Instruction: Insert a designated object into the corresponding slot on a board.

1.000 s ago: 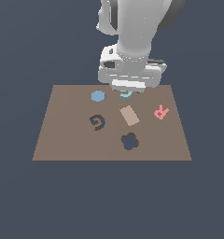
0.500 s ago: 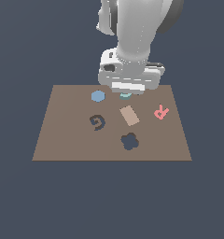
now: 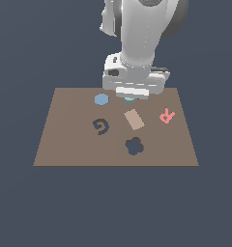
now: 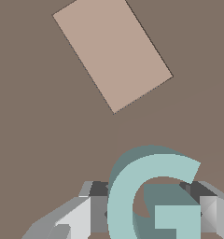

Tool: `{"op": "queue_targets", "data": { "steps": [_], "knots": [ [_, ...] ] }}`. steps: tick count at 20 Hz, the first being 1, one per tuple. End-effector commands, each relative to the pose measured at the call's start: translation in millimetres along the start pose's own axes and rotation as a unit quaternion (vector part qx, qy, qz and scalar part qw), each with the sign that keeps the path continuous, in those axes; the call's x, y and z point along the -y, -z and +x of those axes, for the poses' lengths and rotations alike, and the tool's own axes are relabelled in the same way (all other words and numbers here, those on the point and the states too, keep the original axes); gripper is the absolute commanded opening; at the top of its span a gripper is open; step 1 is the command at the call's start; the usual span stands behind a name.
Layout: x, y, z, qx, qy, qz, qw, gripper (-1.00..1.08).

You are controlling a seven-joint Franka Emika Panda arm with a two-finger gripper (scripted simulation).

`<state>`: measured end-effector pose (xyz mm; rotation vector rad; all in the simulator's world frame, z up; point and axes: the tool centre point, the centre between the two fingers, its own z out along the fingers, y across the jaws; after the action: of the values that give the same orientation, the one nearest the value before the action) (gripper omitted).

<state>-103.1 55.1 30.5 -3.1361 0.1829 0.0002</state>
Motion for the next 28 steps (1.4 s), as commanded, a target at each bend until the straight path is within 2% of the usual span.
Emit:
{"op": "queue_targets", "data": {
  "steps": [1,15,22,28],
  "knots": [
    [-0.3,-0.6,0.3,0.0,0.0,0.0,1.0,-1.0],
    [-9.0,0.7,6.9,0.0,0.02,0.0,0.9998,-1.0],
    [-27.7,2.3,23.4,0.0,0.065,0.0,0.9979,-1.0],
    [-50.2,4.5,48.4,0.0,0.124,0.0,0.9923,-1.0]
  ]
}}
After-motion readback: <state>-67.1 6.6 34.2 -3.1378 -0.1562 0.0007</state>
